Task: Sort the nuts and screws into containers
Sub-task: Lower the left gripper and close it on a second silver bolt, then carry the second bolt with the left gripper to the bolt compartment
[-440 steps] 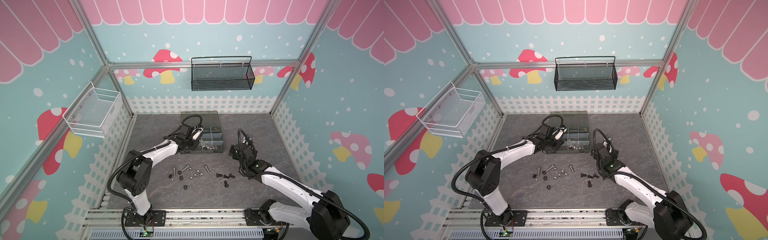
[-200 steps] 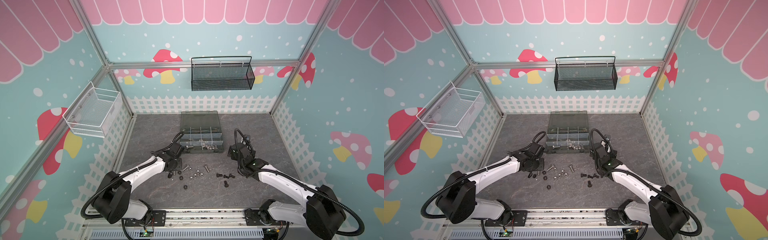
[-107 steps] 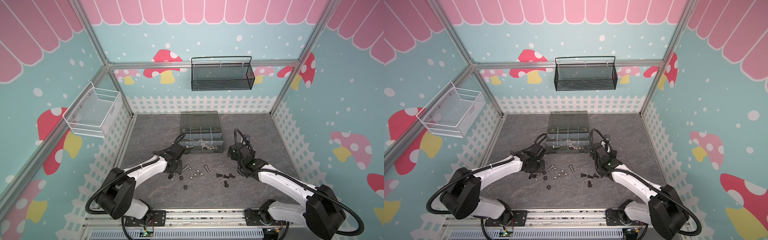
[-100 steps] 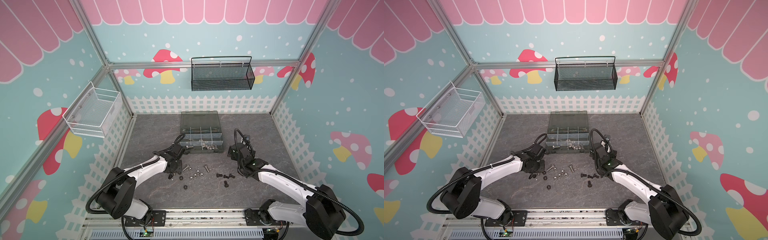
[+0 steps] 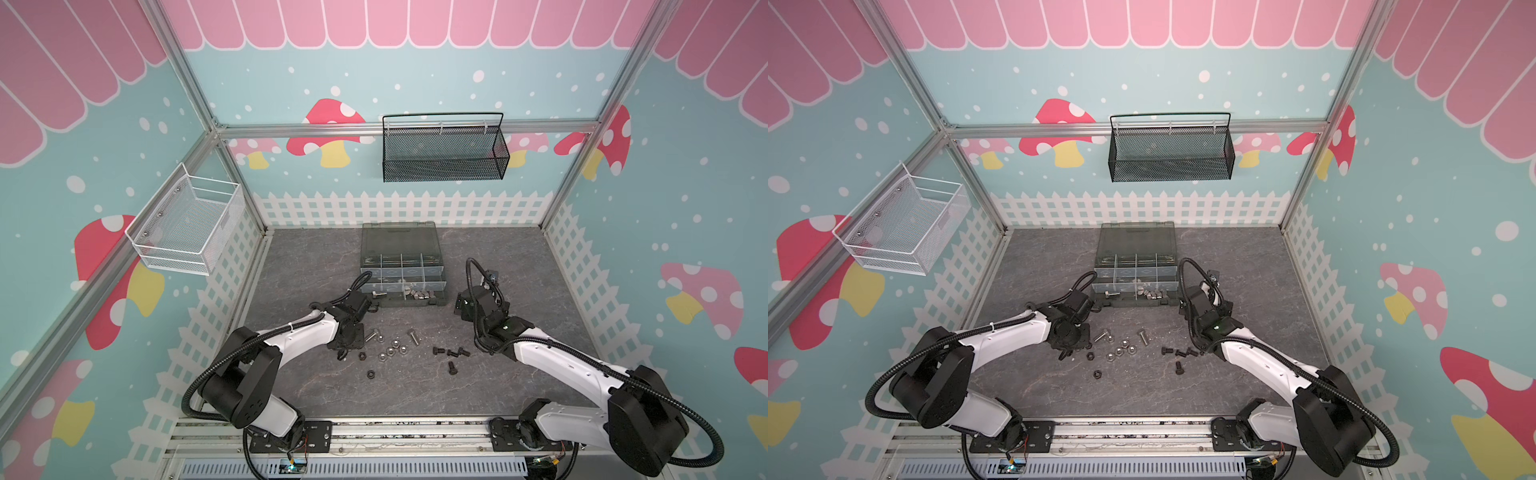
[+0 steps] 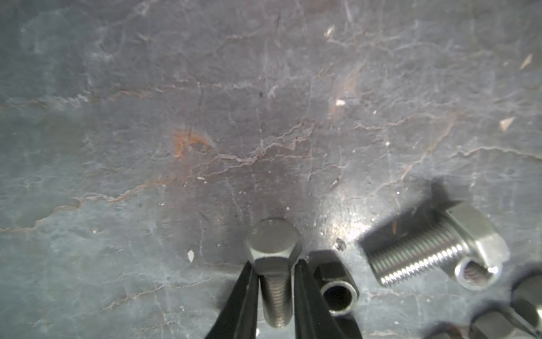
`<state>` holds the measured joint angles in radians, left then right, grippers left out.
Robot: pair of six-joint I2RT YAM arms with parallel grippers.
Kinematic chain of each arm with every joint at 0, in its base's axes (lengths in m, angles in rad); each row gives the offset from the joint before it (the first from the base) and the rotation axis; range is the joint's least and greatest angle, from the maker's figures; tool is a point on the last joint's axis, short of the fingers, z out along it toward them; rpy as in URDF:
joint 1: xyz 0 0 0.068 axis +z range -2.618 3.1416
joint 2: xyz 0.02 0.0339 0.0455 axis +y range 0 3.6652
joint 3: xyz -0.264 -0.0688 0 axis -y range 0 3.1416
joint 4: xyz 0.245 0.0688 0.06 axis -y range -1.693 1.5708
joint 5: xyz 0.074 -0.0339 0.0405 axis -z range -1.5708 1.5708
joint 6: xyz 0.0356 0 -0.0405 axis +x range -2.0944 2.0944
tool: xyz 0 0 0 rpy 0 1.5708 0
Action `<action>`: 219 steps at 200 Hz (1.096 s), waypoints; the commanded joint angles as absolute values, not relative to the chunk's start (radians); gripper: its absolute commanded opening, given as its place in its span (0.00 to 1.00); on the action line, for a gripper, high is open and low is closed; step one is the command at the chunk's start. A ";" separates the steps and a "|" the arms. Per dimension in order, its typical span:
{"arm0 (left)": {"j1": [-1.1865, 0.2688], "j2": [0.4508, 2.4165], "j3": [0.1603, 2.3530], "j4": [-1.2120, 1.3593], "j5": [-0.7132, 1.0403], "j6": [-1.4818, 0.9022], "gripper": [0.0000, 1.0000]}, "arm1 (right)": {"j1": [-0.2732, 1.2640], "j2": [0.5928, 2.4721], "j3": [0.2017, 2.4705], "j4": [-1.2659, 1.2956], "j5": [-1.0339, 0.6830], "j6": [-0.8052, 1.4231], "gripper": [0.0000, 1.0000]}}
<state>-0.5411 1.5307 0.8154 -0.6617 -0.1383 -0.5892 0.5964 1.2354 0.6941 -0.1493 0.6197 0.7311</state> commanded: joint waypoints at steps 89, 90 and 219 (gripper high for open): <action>-0.546 1.584 0.816 -0.648 -0.151 -0.601 0.21 | 0.595 1.241 0.703 -0.157 0.624 0.751 0.98; -0.546 1.584 0.816 -0.647 -0.151 -0.601 0.21 | 0.595 1.241 0.703 -0.157 0.624 0.751 0.98; -0.545 1.477 0.860 -0.618 -0.242 -0.521 0.00 | 0.594 1.232 0.718 -0.163 0.624 0.748 0.98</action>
